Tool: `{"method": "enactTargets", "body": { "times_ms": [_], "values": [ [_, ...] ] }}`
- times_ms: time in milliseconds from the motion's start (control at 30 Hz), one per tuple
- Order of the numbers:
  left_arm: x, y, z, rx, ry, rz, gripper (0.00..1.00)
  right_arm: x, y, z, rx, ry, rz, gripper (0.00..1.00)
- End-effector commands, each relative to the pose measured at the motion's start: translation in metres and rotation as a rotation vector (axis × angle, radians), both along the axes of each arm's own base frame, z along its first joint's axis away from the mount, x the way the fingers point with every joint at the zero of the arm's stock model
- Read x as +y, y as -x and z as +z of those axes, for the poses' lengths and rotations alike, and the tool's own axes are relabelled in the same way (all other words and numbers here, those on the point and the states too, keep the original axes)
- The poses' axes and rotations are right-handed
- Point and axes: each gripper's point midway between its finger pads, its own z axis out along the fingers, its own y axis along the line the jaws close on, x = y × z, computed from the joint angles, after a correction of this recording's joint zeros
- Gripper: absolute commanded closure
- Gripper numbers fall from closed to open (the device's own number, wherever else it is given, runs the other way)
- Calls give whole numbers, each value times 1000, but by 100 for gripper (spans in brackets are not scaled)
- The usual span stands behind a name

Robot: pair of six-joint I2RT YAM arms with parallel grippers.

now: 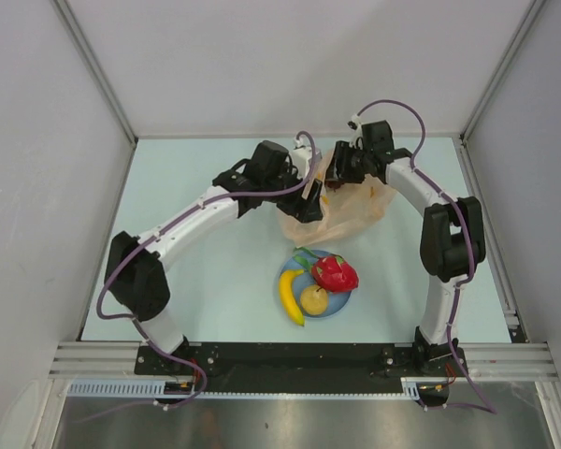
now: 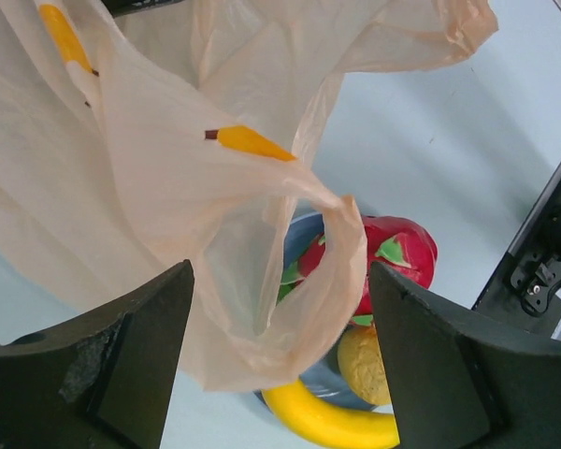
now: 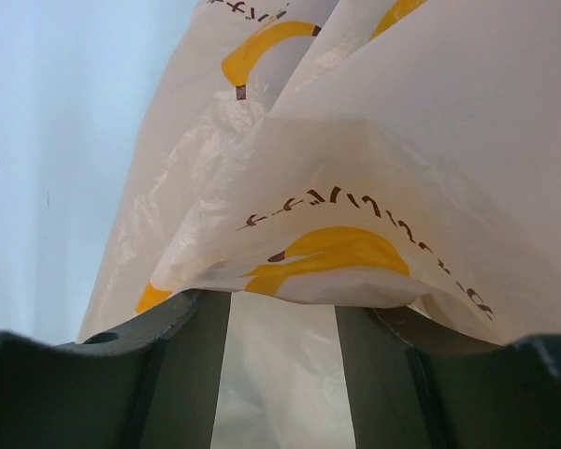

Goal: Take the fake fruits out of the plastic bag
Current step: Adjust the plastic bag at the center of the board, then take out the fake fruit from the plastic bag.

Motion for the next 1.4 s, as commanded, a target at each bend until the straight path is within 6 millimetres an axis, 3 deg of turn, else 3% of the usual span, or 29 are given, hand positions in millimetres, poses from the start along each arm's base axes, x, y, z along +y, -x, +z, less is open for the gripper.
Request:
{"method": "enactTargets", "body": {
  "times_ms": [0,167,267,333,367,500,633,700,800,900,1000,1167,1233,1367],
  "values": [
    [-20,-2,0,-22,-1,-45,21,4,-3,38,-82,-55,3,47],
    [-37,13,-9,-4,-7,-111,23,3,-5,38,-82,-58,0,47],
    [-38,12,-15,-22,-34,-104,28,4,-7,36,-79,-63,-1,47],
    [-37,7,-21,-35,-61,-90,47,5,-7,38,-83,-70,8,47],
    [-36,3,-20,-57,-73,-94,68,6,-7,37,-85,-70,14,47],
    [-31,-11,15,-171,-64,-114,100,-8,-8,39,-75,-73,22,47],
    [-8,-25,78,-241,72,-69,100,-20,-12,64,-200,-7,87,52],
    [0,-31,94,-265,97,-37,100,-9,-2,76,-294,35,205,55],
    [14,-39,112,-303,123,-10,100,9,19,69,-333,76,321,58],
    [15,-39,118,-303,139,-26,100,22,33,46,-320,140,381,58],
    [13,-31,126,-307,167,-48,100,20,29,30,-341,240,367,54],
    [20,-22,129,-324,161,-62,100,8,-4,15,-382,374,246,40],
    [21,-17,118,-304,150,-71,100,5,-14,12,-400,410,233,34],
    [24,-10,107,-288,142,-87,100,5,-36,-15,-396,473,244,30]
  ]
}}
